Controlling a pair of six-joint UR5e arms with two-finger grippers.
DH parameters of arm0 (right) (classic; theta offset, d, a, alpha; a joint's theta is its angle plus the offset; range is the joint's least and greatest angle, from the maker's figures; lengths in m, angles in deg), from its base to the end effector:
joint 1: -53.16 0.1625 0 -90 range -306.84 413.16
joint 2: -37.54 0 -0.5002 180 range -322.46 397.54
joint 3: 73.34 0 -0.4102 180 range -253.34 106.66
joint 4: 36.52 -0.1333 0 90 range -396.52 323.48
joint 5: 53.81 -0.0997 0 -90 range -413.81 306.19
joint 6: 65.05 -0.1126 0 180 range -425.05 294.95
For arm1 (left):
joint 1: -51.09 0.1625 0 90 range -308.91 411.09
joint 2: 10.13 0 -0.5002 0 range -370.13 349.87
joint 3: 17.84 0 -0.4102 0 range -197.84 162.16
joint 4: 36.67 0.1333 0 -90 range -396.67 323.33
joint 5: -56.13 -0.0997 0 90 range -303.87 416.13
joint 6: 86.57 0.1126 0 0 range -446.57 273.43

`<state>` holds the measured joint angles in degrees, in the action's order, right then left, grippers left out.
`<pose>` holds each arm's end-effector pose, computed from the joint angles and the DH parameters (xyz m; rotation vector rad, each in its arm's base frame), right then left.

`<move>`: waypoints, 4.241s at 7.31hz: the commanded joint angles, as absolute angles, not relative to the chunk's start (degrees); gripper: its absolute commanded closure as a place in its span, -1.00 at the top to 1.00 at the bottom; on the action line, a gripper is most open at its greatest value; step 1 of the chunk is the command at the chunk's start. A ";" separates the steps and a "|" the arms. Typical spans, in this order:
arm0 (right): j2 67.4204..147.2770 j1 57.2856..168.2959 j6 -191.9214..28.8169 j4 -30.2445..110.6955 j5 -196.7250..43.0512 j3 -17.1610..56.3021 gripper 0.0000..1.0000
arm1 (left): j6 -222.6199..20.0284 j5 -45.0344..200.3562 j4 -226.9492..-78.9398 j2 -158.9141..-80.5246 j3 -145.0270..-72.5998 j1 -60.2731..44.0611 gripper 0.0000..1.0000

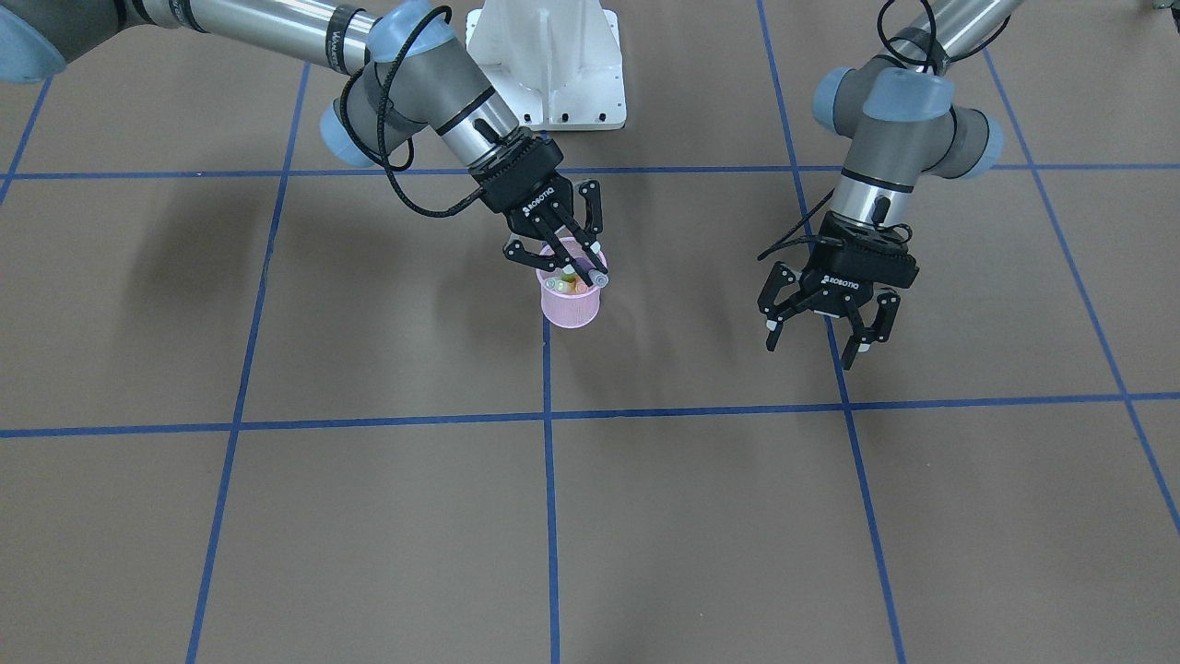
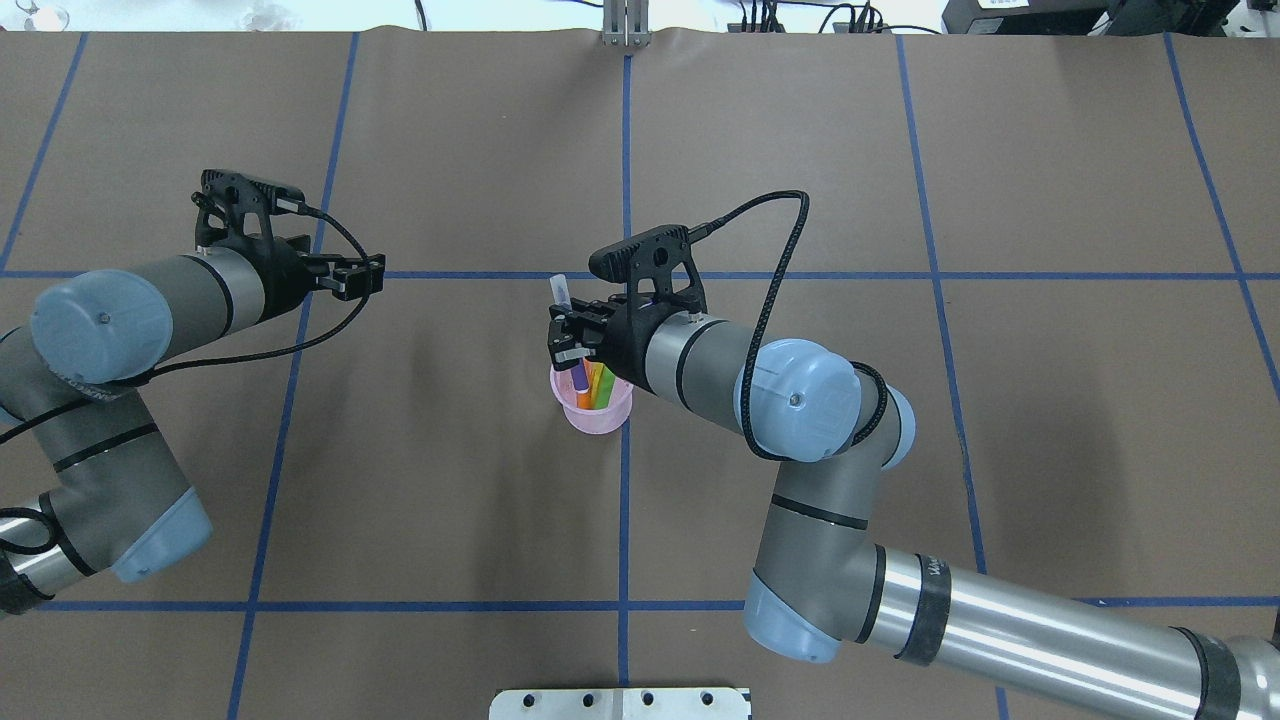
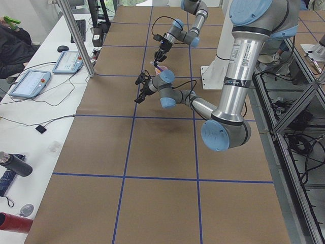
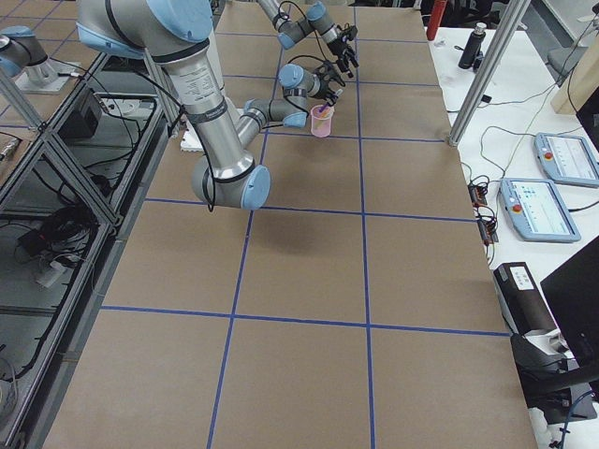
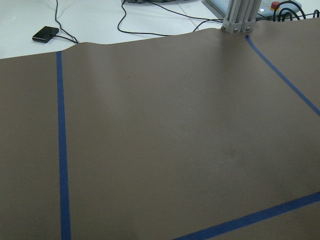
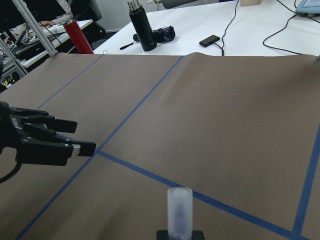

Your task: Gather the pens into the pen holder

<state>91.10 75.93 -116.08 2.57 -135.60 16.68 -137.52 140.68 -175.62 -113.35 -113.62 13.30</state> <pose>-0.6272 -0.4253 0.2267 0.8792 -1.2479 -0.1164 0.4203 -0.5081 0.4656 0.8019 0.8763 -0.0371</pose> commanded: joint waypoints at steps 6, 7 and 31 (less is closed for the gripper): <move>91.41 89.28 -120.07 38.73 -158.78 31.77 1.00 | -128.12 164.08 -164.26 -114.88 -113.38 -3.61 0.98; 92.64 100.07 -117.90 46.11 -177.72 31.35 1.00 | -118.39 168.23 -153.93 -117.33 -113.64 -8.36 0.98; 132.19 146.23 -62.41 61.40 -185.83 25.10 1.00 | -83.58 187.96 -124.38 -105.84 -110.39 -39.79 1.00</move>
